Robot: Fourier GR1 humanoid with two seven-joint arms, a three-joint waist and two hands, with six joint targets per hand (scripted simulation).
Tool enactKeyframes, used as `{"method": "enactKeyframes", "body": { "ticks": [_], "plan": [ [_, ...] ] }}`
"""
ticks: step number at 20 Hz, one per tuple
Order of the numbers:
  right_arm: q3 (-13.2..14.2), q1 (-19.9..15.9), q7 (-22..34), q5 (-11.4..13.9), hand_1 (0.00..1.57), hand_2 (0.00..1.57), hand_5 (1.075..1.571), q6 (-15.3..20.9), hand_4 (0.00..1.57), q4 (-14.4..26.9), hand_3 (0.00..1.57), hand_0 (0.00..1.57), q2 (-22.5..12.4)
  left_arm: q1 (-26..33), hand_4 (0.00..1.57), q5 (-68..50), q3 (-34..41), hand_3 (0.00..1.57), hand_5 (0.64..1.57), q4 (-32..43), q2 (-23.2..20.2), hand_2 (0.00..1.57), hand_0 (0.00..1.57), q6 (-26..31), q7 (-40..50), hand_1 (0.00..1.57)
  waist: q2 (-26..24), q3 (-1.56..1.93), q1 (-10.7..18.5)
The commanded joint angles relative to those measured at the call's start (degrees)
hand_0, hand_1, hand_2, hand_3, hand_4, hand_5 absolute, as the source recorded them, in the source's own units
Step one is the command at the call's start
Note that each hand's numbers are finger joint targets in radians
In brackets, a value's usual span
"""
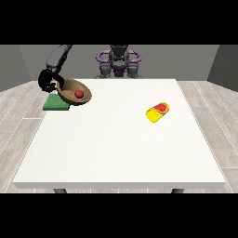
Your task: Pick the cup and pour the ball into the bowl, then pick the bowl and place it on the pad
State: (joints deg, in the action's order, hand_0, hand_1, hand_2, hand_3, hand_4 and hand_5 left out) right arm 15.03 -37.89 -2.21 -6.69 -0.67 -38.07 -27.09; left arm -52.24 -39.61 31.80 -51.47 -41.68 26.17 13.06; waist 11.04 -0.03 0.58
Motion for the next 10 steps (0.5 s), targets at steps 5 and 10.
{"method": "enactKeyframes", "body": {
  "ticks": [5,10],
  "plan": [
    [2.2,-1.02,-1.41,-0.23,1.57,1.57,1.566,-2.85,1.14,4.83,1.09,1.57,-4.7,-2.1,0.0,-1.41,-3.13,0.0,1.571,-4.72,1.99,0.0,0.0,-4.28,1.59,0.0,1.42,0.09,0.96],
    [3.95,2.38,-8.72,0.18,1.57,1.57,1.565,-5.73,1.15,8.41,0.97,1.57,-8.96,-1.23,0.0,-3.1,-4.19,0.0,1.571,-9.12,2.39,0.0,0.0,-4.04,2.77,0.0,3.5,0.12,2.29]
  ]
}}
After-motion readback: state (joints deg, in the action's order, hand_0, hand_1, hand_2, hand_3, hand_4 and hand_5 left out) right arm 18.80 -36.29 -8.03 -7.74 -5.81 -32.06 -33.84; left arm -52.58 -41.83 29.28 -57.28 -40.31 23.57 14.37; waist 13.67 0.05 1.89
